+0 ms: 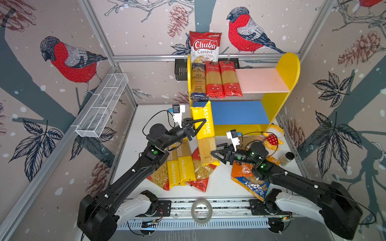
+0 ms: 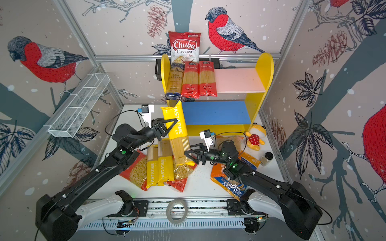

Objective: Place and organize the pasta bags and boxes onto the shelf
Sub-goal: 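Raise the yellow pack to the pink shelf with the right gripper while the left releases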

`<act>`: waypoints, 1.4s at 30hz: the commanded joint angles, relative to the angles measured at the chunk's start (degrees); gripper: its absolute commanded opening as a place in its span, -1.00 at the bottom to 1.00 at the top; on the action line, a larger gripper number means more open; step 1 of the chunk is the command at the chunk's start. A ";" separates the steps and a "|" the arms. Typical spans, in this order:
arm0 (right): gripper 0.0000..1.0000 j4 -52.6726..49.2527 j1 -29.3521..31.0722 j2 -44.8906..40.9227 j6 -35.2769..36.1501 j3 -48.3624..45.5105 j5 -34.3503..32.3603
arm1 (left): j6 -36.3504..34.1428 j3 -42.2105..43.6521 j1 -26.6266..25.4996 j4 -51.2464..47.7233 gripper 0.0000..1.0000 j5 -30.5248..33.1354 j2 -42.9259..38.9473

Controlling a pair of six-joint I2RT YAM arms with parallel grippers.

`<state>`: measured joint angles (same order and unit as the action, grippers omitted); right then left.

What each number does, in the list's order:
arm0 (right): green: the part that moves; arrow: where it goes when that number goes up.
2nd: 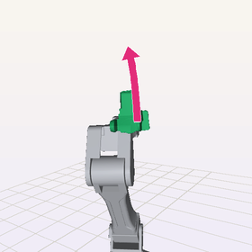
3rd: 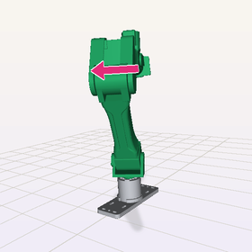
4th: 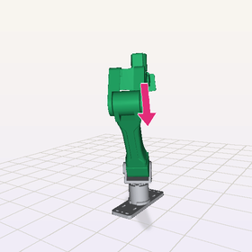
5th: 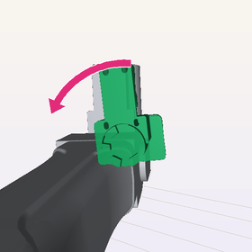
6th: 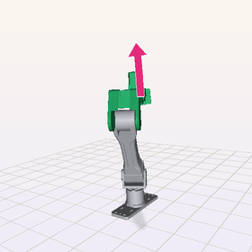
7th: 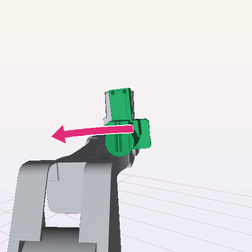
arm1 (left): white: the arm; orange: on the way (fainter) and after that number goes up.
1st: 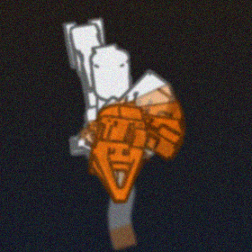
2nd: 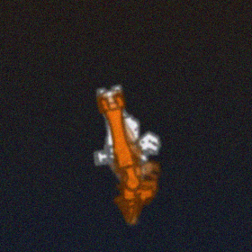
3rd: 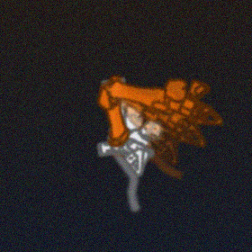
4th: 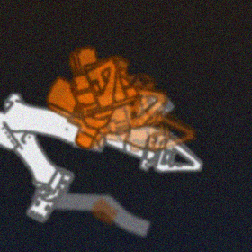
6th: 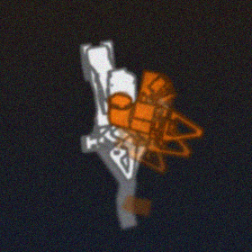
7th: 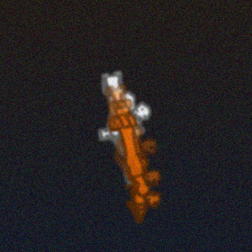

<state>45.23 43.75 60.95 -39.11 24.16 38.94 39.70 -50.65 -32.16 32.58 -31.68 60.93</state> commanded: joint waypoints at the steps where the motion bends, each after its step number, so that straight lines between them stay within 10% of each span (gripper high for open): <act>1: 0.35 5.24 1.87 -1.86 5.08 -1.65 -1.92 | -4.10 -3.75 0.30 0.91 -0.85 1.84 0.23; 19: 0.33 33.12 4.10 3.89 -3.07 -5.36 -12.13 | 1.25 -12.43 -0.97 11.61 -0.85 0.92 9.29; 36: -0.54 37.62 3.62 5.19 -5.62 -4.32 -13.97 | 2.44 -14.98 -1.15 12.64 -0.83 0.31 11.67; 42: -0.66 37.79 1.91 4.89 -5.27 -2.45 -15.57 | 1.96 -18.97 -1.15 9.51 -0.46 0.71 14.04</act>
<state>77.56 46.26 66.32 -44.64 20.43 25.23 43.00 -67.31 -33.23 38.26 -31.83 74.24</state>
